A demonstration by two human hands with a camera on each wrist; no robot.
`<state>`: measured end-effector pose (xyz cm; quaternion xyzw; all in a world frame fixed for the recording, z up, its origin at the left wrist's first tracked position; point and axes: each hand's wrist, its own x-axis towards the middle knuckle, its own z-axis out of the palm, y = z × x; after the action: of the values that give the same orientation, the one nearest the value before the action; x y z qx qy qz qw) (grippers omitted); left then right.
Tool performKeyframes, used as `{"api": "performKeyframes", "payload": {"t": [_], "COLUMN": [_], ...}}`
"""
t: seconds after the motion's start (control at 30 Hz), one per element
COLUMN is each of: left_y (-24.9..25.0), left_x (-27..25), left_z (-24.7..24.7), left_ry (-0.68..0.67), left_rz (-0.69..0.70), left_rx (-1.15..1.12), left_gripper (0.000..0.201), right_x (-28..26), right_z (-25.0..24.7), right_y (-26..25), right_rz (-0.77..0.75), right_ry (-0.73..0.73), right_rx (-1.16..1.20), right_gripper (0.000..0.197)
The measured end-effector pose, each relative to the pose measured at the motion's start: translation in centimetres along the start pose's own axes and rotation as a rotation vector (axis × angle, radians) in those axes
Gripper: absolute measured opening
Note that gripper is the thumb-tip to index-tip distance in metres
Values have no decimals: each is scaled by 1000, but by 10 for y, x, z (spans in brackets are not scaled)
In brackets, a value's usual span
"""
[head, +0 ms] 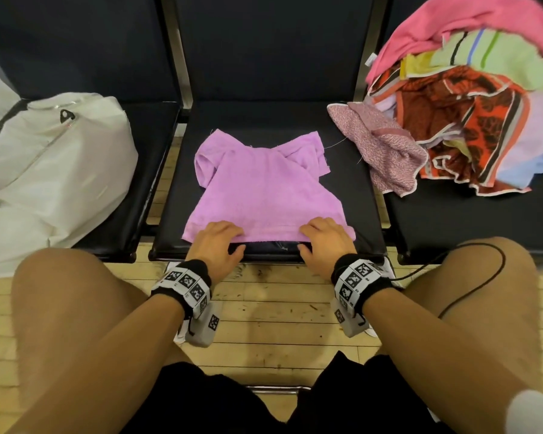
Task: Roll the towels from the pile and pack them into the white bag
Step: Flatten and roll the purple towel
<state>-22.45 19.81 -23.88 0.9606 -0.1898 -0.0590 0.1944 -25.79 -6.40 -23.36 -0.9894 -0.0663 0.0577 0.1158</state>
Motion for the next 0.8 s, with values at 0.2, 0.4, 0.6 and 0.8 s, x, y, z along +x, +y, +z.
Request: {"api": "performKeyframes", "payload": {"t": [0.2, 0.4, 0.6, 0.8], "left_y": [-14, -13, -9, -5], "left_x": [-2, 1, 0, 2], "left_z": [-5, -9, -15, -8], "left_ry": [68, 120, 119, 208], "left_rz": [-38, -148, -213, -79], "left_rx": [32, 57, 104, 165], "left_gripper": [26, 26, 32, 29], "right_x": [-3, -4, -5, -5], "right_z": [-1, -6, -6, -1], "right_y": [8, 19, 17, 13], "right_rz": [80, 52, 61, -48], "right_ry": [64, 7, 66, 224], "right_rx": [12, 11, 103, -41], "right_gripper": [34, 34, 38, 35]}}
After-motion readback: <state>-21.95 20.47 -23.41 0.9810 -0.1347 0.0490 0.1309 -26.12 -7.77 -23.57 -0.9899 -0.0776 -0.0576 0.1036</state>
